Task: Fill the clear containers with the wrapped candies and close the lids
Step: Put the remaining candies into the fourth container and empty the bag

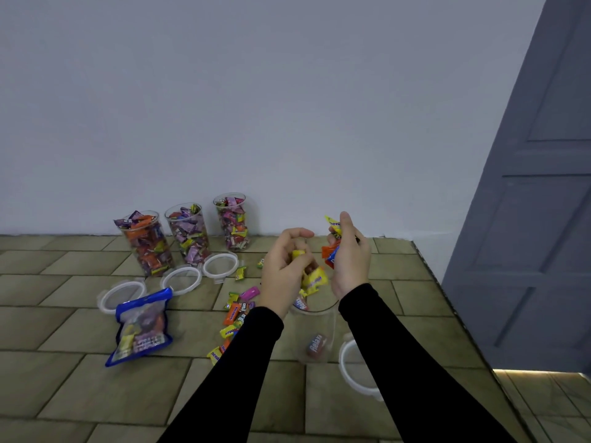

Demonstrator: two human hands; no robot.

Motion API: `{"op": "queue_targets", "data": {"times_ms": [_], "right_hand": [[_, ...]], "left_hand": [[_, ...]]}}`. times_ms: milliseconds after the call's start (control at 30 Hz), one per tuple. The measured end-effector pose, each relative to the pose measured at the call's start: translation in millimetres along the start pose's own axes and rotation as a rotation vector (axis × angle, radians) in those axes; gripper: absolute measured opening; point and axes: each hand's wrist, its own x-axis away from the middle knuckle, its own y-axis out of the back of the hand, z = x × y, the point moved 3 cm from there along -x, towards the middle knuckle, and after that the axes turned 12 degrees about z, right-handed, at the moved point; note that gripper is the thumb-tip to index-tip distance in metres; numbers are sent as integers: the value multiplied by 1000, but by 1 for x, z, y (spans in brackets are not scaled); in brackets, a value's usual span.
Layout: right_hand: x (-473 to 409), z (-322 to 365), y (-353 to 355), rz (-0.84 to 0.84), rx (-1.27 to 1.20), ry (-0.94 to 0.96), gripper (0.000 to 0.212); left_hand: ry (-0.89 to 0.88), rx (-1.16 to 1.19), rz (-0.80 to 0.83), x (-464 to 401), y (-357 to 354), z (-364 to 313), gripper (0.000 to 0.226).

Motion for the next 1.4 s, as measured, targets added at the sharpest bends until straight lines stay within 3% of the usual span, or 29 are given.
{"op": "queue_targets", "data": {"times_ms": [167,300,367,467,567,800,933,1200,1400], "right_hand": [[1,1,1,-3,14,-3,37],[0,0,1,-9,8,7,36],[-1,0,1,7,16,9,36],[-1,-2,1,73,29,13,35],[-1,-3,1,130,79,23,31],[1,-2,-2,325,123,42,22],[2,-4,-3,338,158,51,7],[4,-9,-6,410,92,31,9],[6,-6,-11,504,190,-6,5]], "left_hand": [[-54,-9,-12,0,0,1,26],[-7,79,-147,7,7,13,18],[116,138,-146,14,10,28,28],[341,269,4,26,2,44,64],[409,318,32,26,-1,46,80],[415,364,-38,22,-1,45,77],[406,354,-30,20,2,48,81],[444,307,-66,18,6,58,69],[447,319,-47,16,8,59,85]]}}
